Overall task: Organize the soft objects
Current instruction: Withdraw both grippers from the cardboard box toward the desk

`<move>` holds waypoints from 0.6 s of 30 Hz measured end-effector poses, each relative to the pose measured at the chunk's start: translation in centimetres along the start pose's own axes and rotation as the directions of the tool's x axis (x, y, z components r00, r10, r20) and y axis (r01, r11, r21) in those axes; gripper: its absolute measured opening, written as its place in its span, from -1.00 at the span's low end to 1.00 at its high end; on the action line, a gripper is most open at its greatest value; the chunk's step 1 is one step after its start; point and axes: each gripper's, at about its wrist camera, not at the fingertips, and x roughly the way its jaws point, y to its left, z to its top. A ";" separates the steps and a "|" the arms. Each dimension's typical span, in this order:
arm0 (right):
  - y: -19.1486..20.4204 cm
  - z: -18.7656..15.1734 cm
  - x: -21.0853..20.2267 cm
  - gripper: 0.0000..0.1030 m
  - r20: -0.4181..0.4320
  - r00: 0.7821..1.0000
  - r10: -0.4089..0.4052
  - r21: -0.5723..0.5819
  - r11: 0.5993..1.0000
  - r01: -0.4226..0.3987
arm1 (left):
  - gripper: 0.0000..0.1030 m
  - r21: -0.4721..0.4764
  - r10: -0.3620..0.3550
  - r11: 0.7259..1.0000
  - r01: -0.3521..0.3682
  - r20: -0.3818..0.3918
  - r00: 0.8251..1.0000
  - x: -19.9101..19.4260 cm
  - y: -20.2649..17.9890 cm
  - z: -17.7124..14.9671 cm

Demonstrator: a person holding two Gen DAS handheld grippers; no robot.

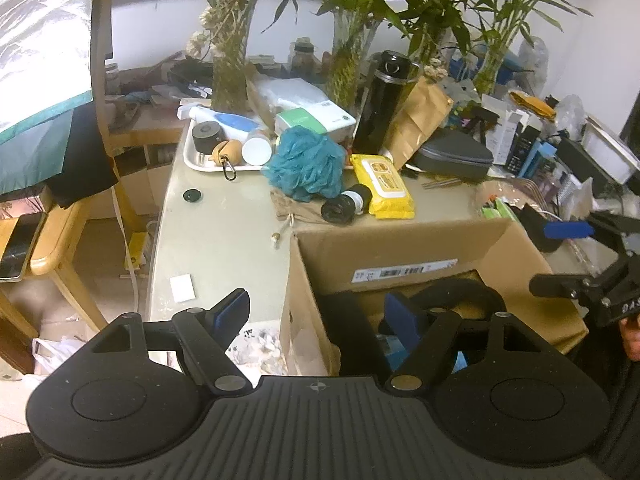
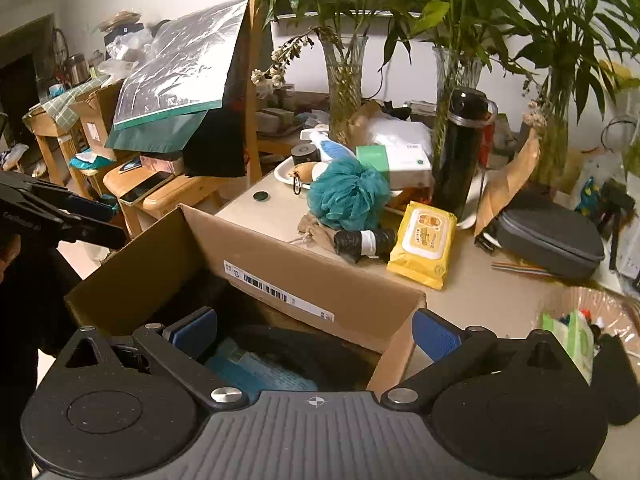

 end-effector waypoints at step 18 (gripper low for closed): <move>-0.9 2.4 -0.8 1.00 0.061 0.998 0.000 0.018 1.000 -0.002 | 0.44 0.007 -0.017 1.000 0.017 0.027 0.999 0.7 -0.5 2.1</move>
